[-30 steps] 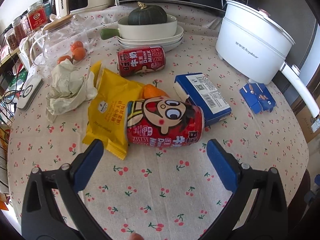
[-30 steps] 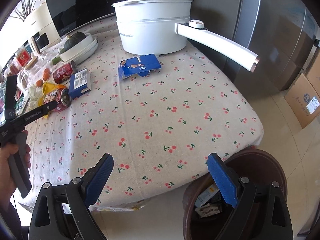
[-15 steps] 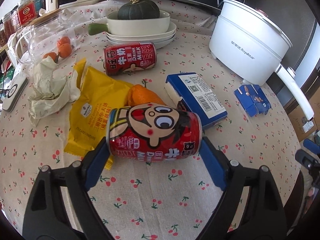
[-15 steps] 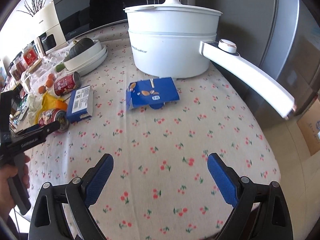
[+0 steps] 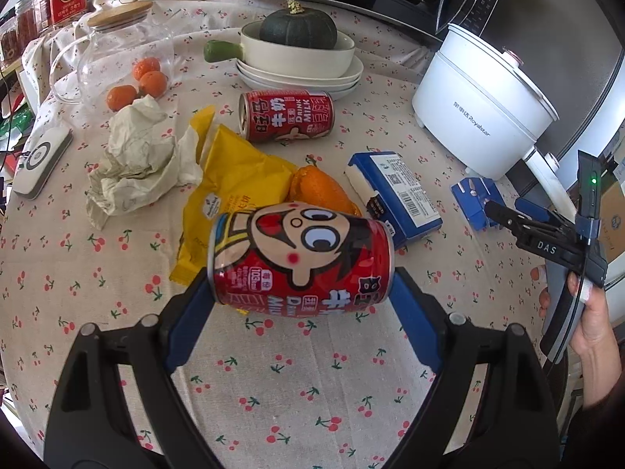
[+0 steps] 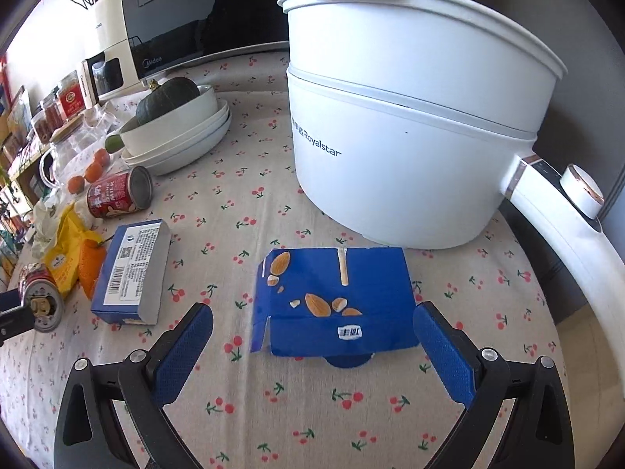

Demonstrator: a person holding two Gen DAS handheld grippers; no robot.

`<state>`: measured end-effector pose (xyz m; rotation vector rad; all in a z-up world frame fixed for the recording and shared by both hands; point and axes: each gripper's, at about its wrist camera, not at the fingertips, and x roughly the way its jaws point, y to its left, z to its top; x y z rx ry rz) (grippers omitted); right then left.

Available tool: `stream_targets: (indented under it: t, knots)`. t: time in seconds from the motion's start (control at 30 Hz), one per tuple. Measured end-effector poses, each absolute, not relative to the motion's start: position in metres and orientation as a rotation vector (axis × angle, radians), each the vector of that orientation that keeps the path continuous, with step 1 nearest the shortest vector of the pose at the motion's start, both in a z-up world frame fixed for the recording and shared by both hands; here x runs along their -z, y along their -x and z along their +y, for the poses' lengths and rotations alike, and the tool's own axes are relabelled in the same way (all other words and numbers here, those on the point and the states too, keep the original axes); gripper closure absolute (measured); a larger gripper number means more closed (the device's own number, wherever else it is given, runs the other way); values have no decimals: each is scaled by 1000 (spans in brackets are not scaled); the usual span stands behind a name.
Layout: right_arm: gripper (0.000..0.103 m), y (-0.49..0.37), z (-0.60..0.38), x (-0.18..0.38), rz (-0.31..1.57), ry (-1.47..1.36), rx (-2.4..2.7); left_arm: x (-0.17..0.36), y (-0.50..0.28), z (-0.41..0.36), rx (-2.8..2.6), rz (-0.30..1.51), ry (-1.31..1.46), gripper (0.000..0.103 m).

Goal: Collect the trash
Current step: 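Lift the red can with the left gripper while the right gripper grasps the blue torn box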

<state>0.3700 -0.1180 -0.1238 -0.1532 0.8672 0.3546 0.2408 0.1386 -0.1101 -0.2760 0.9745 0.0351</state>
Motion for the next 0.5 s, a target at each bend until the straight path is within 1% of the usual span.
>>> stream_targets:
  t: [0.27, 0.33, 0.37, 0.43, 0.5]
  knots:
    - [0, -396, -112, 146, 941, 197, -303, 113, -242, 132, -32, 977, 202, 15]
    - [8, -395, -114, 145, 943, 188, -293, 113, -241, 130, -28, 975, 192, 15]
    - [15, -393, -114, 144, 942, 184, -288, 113, -240, 130, -27, 974, 188, 15]
    - [23, -387, -116, 137, 938, 167, -298, 111, -238, 129, -25, 973, 188, 15]
    - [38, -378, -120, 129, 935, 173, -308, 108, -234, 128, -17, 972, 195, 15]
